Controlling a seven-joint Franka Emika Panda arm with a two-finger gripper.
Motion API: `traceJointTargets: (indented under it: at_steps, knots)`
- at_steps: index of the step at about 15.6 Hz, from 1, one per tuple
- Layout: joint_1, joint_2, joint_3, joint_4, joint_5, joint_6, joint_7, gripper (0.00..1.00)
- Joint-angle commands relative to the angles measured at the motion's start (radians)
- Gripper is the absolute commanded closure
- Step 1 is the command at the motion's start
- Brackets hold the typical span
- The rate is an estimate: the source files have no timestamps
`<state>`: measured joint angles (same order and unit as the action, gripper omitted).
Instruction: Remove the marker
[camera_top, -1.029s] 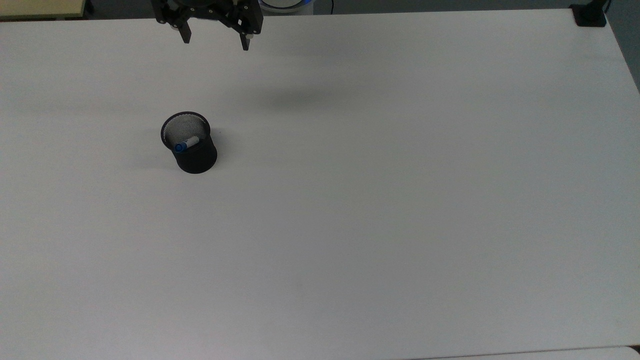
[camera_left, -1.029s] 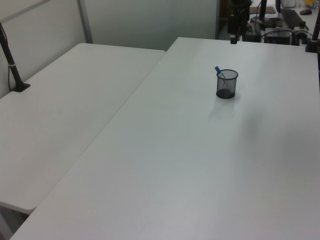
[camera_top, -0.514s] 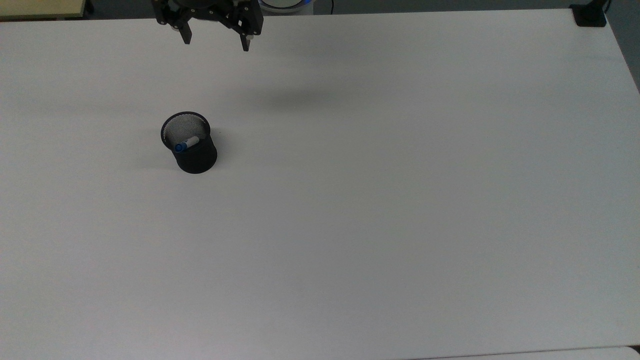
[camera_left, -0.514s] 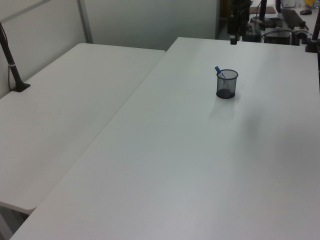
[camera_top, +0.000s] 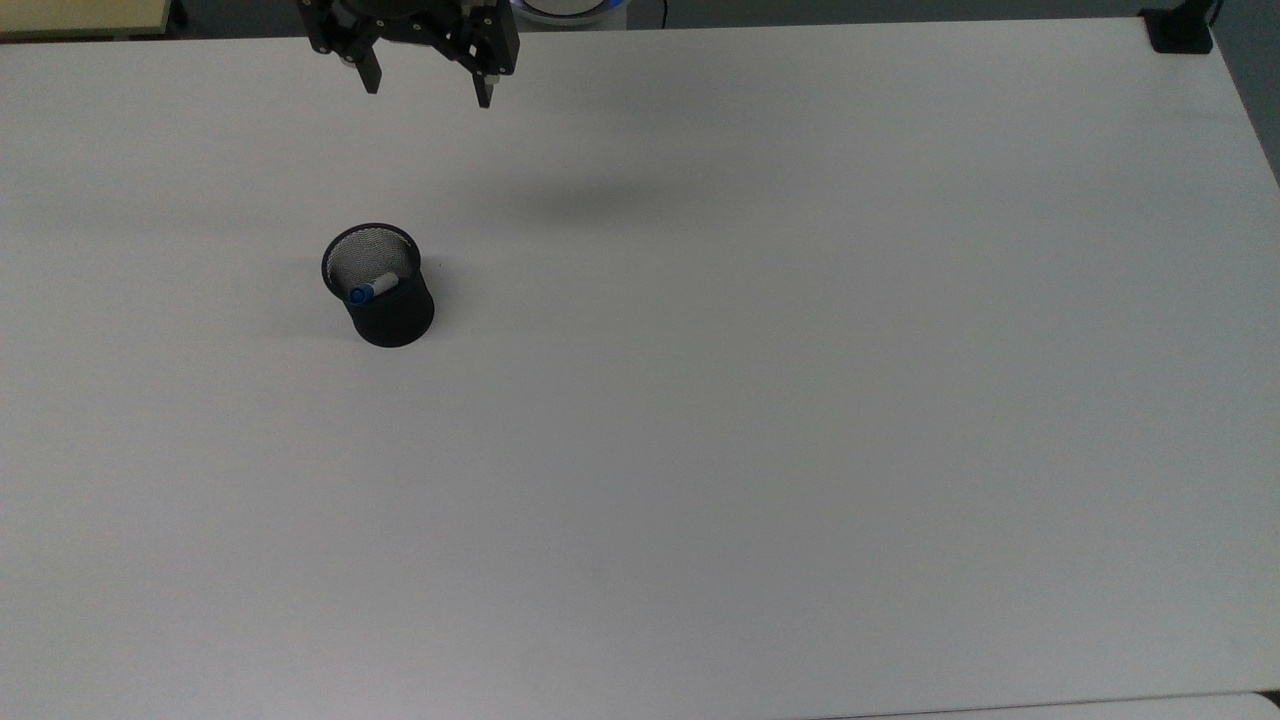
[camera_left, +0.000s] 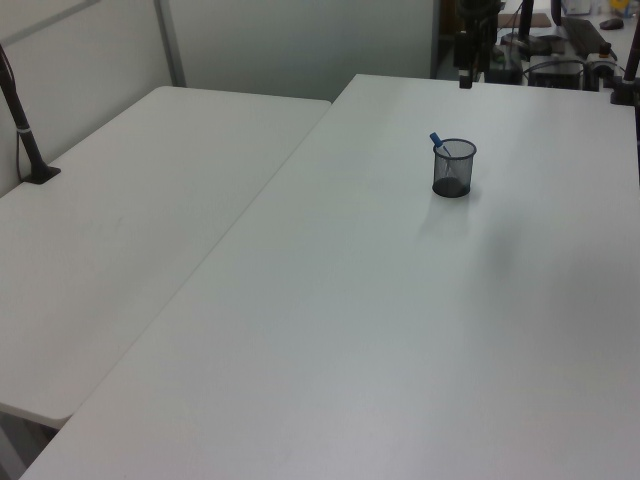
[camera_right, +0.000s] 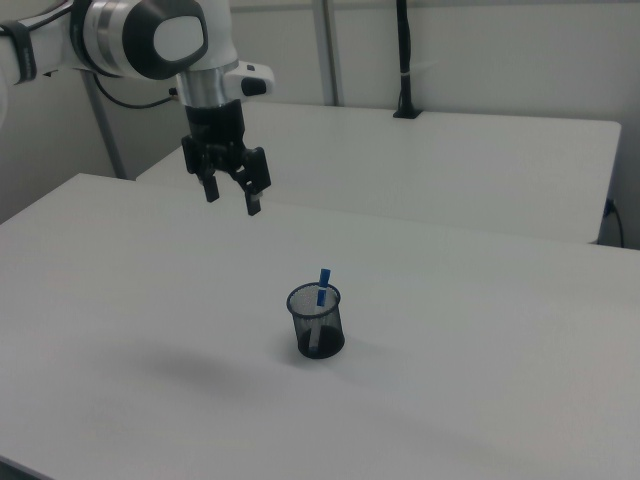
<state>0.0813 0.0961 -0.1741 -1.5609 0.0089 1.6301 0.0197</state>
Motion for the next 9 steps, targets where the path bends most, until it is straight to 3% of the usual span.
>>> traceJointTargets:
  at_steps: [1,6,9]
  knots:
    - [-0.015,0.026,-0.011,-0.010,0.000,0.080,-0.003,0.02]
    - [-0.044,0.069,-0.013,-0.022,-0.007,0.218,-0.007,0.01]
    - [-0.054,0.140,-0.040,-0.022,-0.046,0.303,-0.062,0.07]
